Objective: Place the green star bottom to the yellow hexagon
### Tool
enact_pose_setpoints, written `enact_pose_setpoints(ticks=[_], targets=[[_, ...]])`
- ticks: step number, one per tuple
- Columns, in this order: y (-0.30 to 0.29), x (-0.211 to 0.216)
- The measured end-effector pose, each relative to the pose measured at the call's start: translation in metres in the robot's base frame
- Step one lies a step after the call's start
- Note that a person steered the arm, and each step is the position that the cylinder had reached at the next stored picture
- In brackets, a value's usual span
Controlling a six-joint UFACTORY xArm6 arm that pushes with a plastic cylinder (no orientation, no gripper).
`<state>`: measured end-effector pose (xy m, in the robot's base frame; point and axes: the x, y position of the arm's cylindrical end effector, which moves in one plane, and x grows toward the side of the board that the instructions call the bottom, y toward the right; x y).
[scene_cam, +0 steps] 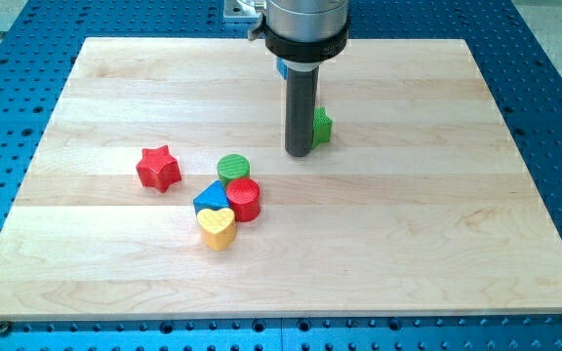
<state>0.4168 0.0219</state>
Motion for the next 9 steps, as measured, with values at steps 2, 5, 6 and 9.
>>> enact_pose_setpoints(ticks=[2, 5, 6, 9], targets=[[0.043, 0.002], [0.065, -0.029], [0.051, -0.029], [0.050, -0.006]])
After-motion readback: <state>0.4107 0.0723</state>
